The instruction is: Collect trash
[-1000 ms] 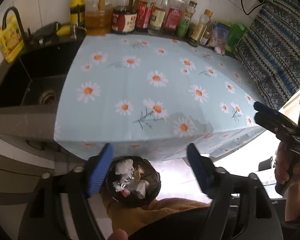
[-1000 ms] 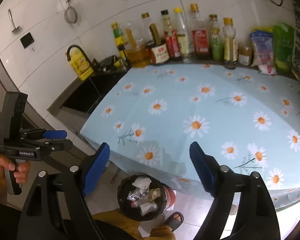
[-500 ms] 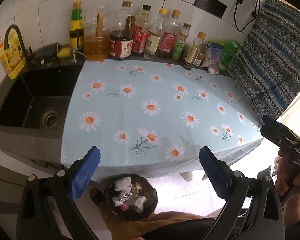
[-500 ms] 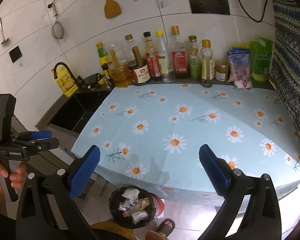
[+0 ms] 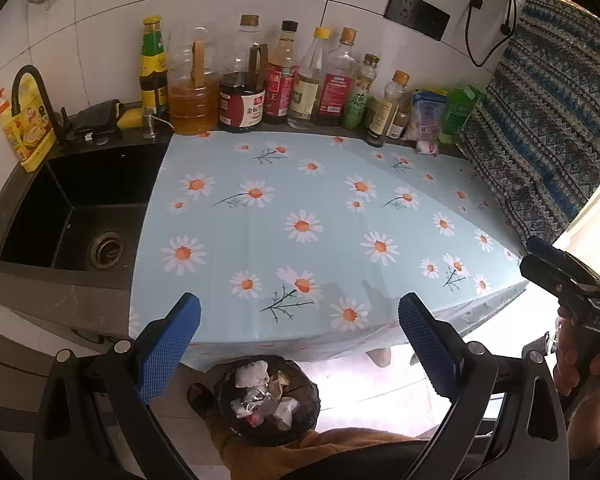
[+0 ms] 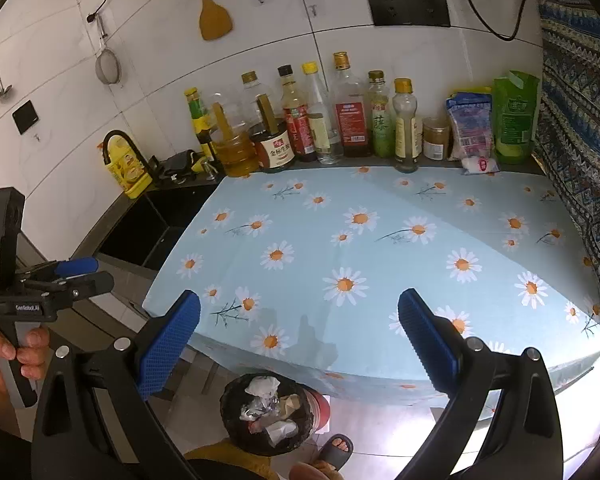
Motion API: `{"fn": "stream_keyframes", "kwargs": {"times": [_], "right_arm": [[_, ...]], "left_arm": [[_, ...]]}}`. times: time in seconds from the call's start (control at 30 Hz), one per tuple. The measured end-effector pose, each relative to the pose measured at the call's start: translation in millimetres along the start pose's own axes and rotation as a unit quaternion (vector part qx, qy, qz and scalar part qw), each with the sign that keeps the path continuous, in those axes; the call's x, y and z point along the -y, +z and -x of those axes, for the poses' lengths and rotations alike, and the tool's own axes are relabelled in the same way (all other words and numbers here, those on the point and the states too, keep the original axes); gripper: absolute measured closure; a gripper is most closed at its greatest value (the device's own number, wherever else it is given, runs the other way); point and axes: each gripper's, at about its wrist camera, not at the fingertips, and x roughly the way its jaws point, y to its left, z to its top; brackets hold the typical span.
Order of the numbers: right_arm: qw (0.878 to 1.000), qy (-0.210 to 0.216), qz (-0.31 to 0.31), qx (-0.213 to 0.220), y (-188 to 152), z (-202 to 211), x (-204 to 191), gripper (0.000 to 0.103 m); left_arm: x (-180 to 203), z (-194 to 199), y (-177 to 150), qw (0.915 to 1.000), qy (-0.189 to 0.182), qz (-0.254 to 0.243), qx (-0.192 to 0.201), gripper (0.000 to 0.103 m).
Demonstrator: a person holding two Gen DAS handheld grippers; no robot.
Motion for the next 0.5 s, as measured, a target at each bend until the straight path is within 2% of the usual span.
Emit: {"fn": "stream_keyframes", "kwargs": {"times": [0.5], "right_arm": [[1.0,0.006,0.003,0.001,-1.5,0.3,-4.4,0.005]], "left_arm": [[3.9,-0.7,-0.4,1.0,0.006,0.002,0.0,0.007]]}}
